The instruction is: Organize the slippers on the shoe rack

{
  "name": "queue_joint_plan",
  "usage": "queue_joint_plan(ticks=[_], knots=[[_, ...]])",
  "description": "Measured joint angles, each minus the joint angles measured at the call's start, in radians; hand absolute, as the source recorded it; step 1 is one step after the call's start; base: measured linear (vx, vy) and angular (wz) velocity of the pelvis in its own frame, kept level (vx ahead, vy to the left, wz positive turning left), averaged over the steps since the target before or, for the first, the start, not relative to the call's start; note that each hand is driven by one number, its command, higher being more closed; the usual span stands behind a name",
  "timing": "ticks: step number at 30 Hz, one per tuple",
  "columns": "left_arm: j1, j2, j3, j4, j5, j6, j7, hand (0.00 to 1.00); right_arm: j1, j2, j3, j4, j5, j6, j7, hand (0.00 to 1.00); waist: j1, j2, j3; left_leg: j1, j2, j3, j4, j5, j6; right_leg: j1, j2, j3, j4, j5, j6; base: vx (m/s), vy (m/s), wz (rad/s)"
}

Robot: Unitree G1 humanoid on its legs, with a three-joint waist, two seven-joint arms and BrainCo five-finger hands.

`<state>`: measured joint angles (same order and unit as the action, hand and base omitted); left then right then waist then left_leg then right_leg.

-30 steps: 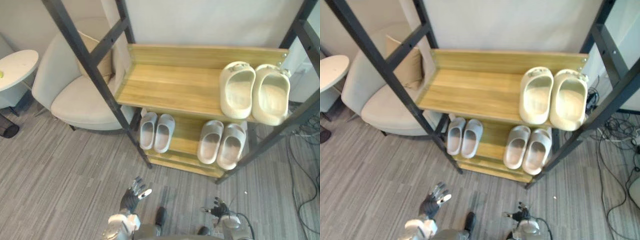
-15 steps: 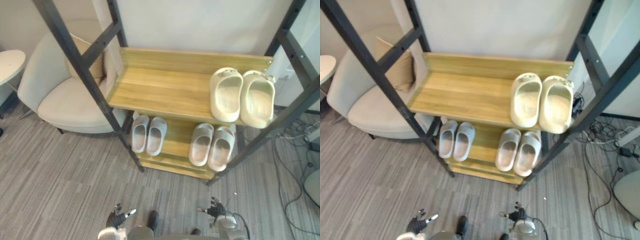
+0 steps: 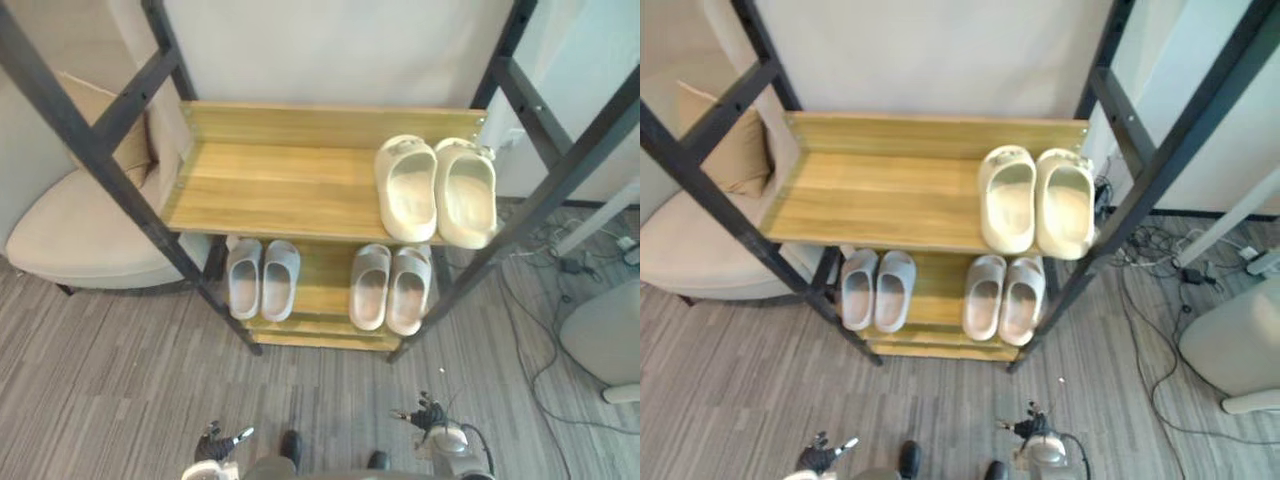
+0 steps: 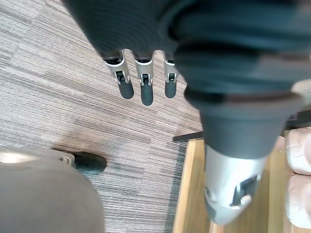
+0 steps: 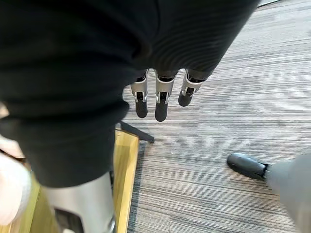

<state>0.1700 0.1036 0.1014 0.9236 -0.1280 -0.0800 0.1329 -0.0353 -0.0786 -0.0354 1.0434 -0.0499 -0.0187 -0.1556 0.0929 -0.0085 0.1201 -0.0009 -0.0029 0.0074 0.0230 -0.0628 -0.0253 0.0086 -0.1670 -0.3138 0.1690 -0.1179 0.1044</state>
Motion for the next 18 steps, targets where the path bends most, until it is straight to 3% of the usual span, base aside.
queue_joint_plan(ticks=[1, 2, 3, 4, 5, 8, 10, 11, 13, 16, 18], knots=[[0.000, -0.002, -0.001, 0.001, 0.000, 0.001, 0.001, 0.00, 0.002, 0.000, 0.000, 0.000, -0.002, 0.002, 0.000, 0.00, 0.002, 0.003, 0.005, 0.000, -0.004, -0.012, 0.019, -0.021, 0.006, -0.034, -0.023, -0.001, 0.109, -0.020, 0.023, 0.02, 0.092, 0.45], [-0.001, -0.002, -0.001, -0.002, 0.004, 0.001, 0.001, 0.00, 0.004, 0.000, 0.001, -0.004, -0.015, 0.003, 0.000, 0.00, 0.002, 0.006, 0.013, 0.000, -0.013, -0.039, 0.055, -0.042, 0.015, -0.100, -0.062, 0.007, 0.303, -0.029, 0.023, 0.03, 0.087, 0.64], [0.000, 0.000, -0.001, -0.011, 0.009, 0.000, 0.001, 0.00, 0.004, 0.008, 0.007, -0.007, -0.022, 0.003, 0.000, 0.00, 0.003, -0.007, 0.023, -0.001, -0.029, -0.065, 0.081, -0.061, 0.025, -0.157, -0.094, 0.041, 0.457, -0.019, 0.008, 0.04, 0.054, 0.77], [-0.002, 0.005, 0.001, -0.014, 0.009, 0.001, 0.002, 0.00, 0.004, 0.019, 0.011, -0.007, -0.024, 0.003, 0.000, 0.00, 0.004, -0.011, 0.032, 0.000, -0.038, -0.089, 0.095, -0.068, 0.031, -0.193, -0.102, 0.080, 0.538, -0.012, -0.004, 0.09, -0.019, 0.97], [-0.001, 0.007, 0.018, -0.026, 0.010, 0.004, 0.013, 0.00, 0.006, 0.043, 0.016, -0.008, -0.027, 0.004, 0.001, 0.00, 0.005, -0.028, 0.032, -0.001, -0.050, -0.133, 0.112, -0.075, 0.033, -0.232, -0.089, 0.150, 0.610, -0.045, 0.005, 0.14, -0.085, 1.10], [-0.022, -0.016, 0.059, -0.051, 0.010, 0.006, 0.022, 0.00, 0.006, 0.063, 0.039, -0.045, -0.027, 0.004, 0.002, 0.00, 0.016, -0.034, 0.032, -0.042, -0.070, -0.256, 0.158, -0.081, 0.021, -0.252, 0.004, 0.301, 0.524, -0.150, 0.010, 0.13, -0.127, 1.27], [-0.022, -0.029, 0.079, -0.067, 0.010, 0.006, 0.025, 0.00, 0.005, 0.063, 0.039, -0.047, -0.025, 0.003, 0.001, 0.00, 0.019, -0.050, 0.024, -0.055, -0.103, -0.331, 0.162, -0.074, 0.003, -0.218, 0.047, 0.423, 0.345, -0.137, -0.022, 0.13, -0.233, 1.37], [-0.025, -0.036, 0.078, -0.068, 0.010, 0.005, 0.028, 0.00, 0.003, 0.057, 0.038, -0.045, -0.025, 0.003, 0.001, 0.00, 0.020, -0.048, 0.023, -0.062, -0.115, -0.361, 0.172, -0.078, -0.005, -0.194, 0.038, 0.421, 0.299, -0.166, -0.031, 0.16, -0.315, 1.33], [-0.033, -0.119, 0.081, -0.068, 0.009, 0.005, 0.038, 0.00, -0.026, 0.018, 0.028, -0.045, -0.019, 0.008, -0.002, 0.00, 0.042, 0.037, 0.014, -0.091, -0.077, -0.441, 0.151, -0.064, -0.042, -0.139, 0.061, 0.310, 0.194, -0.143, -0.053, 0.13, -0.296, 1.27], [-0.048, -0.137, 0.076, -0.069, 0.008, 0.000, 0.038, 0.00, -0.057, 0.027, 0.038, -0.047, -0.018, 0.010, -0.003, 0.00, 0.063, 0.056, 0.014, -0.104, -0.054, -0.513, 0.120, -0.024, -0.082, -0.096, 0.083, 0.209, 0.135, -0.126, -0.080, 0.08, -0.174, 0.94], [-0.054, -0.138, 0.076, -0.072, 0.008, -0.001, 0.038, 0.00, -0.078, 0.029, 0.038, -0.047, -0.017, 0.010, -0.005, 0.00, 0.070, 0.047, 0.030, -0.118, -0.057, -0.515, 0.124, 0.012, -0.098, -0.064, 0.082, 0.149, 0.112, -0.120, -0.090, 0.02, -0.083, 0.97]])
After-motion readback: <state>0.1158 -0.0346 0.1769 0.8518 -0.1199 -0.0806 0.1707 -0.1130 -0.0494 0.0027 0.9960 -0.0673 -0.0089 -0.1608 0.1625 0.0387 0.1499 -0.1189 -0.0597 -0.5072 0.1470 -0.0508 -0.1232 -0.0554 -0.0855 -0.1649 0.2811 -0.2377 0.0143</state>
